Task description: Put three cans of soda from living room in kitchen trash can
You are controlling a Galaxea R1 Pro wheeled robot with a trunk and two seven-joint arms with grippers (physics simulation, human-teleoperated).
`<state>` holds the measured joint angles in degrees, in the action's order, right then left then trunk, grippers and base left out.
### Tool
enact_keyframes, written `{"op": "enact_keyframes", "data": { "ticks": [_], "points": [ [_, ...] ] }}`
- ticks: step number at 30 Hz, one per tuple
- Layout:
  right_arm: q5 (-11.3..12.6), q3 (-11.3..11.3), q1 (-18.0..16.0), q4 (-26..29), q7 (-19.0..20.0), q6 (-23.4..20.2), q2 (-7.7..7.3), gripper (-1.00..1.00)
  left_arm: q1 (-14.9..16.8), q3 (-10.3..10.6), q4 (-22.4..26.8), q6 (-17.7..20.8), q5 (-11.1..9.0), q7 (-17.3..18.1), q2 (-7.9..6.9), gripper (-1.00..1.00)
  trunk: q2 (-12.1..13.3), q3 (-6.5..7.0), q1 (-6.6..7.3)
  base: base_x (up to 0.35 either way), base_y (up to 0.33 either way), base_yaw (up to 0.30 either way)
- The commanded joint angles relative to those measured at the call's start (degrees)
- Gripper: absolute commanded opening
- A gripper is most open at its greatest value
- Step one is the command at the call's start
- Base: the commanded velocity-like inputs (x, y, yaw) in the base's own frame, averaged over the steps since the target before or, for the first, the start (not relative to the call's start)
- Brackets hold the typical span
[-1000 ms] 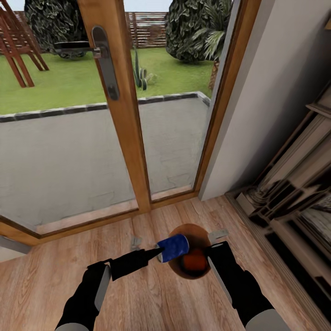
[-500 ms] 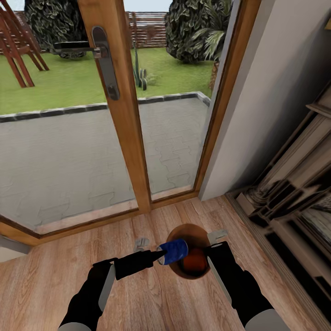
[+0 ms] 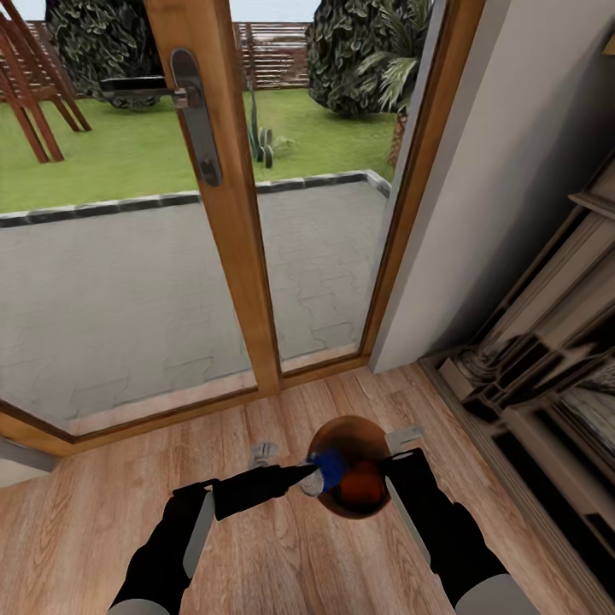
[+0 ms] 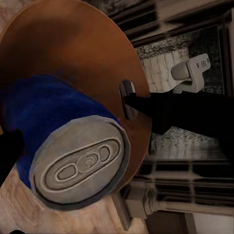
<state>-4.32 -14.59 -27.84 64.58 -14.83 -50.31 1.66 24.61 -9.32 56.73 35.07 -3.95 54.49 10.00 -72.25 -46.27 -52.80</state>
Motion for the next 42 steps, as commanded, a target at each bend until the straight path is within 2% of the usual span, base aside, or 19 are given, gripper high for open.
{"op": "enact_keyframes", "data": {
  "ticks": [1,14,16,17,18,19,20,22,23,25,27,28,29,30,31,34,38,42],
  "points": [
    [0.07,0.00,-0.02,0.02,0.15,0.04,0.01,-1.00,0.00,0.00,-0.02,0.02,0.00,0.00,0.00,1.00,0.00,0.00,0.00,0.000,0.000,0.000],
    [0.10,0.00,0.00,0.02,0.23,-0.01,0.01,-1.00,0.00,-0.25,0.18,0.11,-0.06,1.21,0.00,1.00,0.00,0.00,0.00,0.000,0.000,0.000],
    [0.10,0.00,-0.01,0.02,0.30,-0.03,0.01,-1.00,0.00,-0.58,0.24,0.10,-0.04,3.46,0.00,1.00,0.00,0.00,0.00,0.000,0.000,0.000],
    [0.10,0.00,-0.01,0.02,0.34,-0.04,0.01,-1.00,0.00,-0.90,0.27,0.09,0.02,5.83,0.00,1.00,0.00,0.00,0.00,0.000,0.000,0.000],
    [0.10,0.00,-0.02,0.02,0.37,-0.04,0.01,-1.00,0.00,-1.09,0.28,0.09,0.07,7.12,-0.62,1.00,0.00,0.00,0.00,0.000,0.000,0.000],
    [0.11,0.00,-0.02,0.02,0.42,-0.04,0.01,-1.00,0.00,-1.53,0.24,0.09,0.14,9.65,-2.52,1.00,0.00,0.00,0.00,0.000,0.000,0.000],
    [0.11,0.00,-0.02,0.02,0.45,-0.06,0.01,-1.00,0.00,-1.84,0.19,0.09,0.16,10.85,-3.70,1.00,0.00,0.00,0.00,0.000,0.000,0.000],
    [0.15,0.00,-0.02,0.02,0.58,-0.10,-0.01,-1.00,0.00,-4.02,-0.09,0.06,0.25,14.08,-9.15,1.00,0.00,0.00,0.00,0.000,0.000,0.000],
    [0.16,0.00,0.00,0.02,0.60,-0.09,-0.01,-1.00,0.00,-4.94,-0.43,0.03,0.29,14.51,-10.56,1.00,0.00,0.00,0.00,0.000,0.000,0.000],
    [0.22,0.02,0.00,0.02,0.65,-0.07,-0.05,-1.00,0.00,-9.19,-4.20,-1.39,0.45,15.53,-15.69,1.00,0.00,0.00,0.00,0.000,0.000,0.000],
    [0.27,0.04,-0.01,0.02,0.69,-0.06,-0.05,-1.00,0.00,-10.98,-6.86,-3.15,0.52,15.74,-17.86,1.00,0.00,0.00,0.00,0.000,0.000,0.000],
    [0.41,0.07,-0.01,0.02,0.74,0.08,-0.06,-1.00,0.00,-13.10,-13.70,-8.40,0.61,15.93,-21.81,1.00,0.00,0.00,0.00,0.000,0.000,0.000],
    [0.48,0.08,0.00,0.02,0.73,0.86,-0.07,-1.00,0.00,-13.79,-19.54,-13.61,0.61,15.96,-23.94,1.00,0.00,0.00,0.00,0.000,0.000,0.000],
    [0.51,0.08,0.00,0.02,0.74,1.20,-0.07,-1.00,0.00,-13.95,-21.35,-15.46,0.63,15.95,-24.44,1.00,0.00,0.00,0.00,0.000,0.000,0.000],
    [0.55,0.08,-0.01,0.02,0.75,1.80,-0.06,-1.00,0.00,-14.18,-24.94,-19.28,0.65,15.95,-25.15,1.00,0.00,0.00,0.00,0.000,0.000,0.000],
    [0.60,0.09,0.00,0.02,0.76,2.45,-0.03,-1.00,0.00,-14.41,-30.06,-24.50,0.68,15.98,-25.91,1.00,0.00,0.00,0.00,0.000,0.000,0.000],
    [0.72,0.04,0.04,0.02,0.82,2.81,0.00,-1.00,0.00,-14.45,-33.57,-27.40,0.69,16.15,-26.37,1.00,0.00,0.00,0.00,0.000,0.000,0.000],
    [0.79,0.03,0.05,0.02,0.91,2.91,0.00,-1.00,0.00,-14.41,-34.56,-28.29,0.63,16.43,-27.40,1.00,0.00,0.00,0.00,0.000,0.000,0.000]
  ]
}}
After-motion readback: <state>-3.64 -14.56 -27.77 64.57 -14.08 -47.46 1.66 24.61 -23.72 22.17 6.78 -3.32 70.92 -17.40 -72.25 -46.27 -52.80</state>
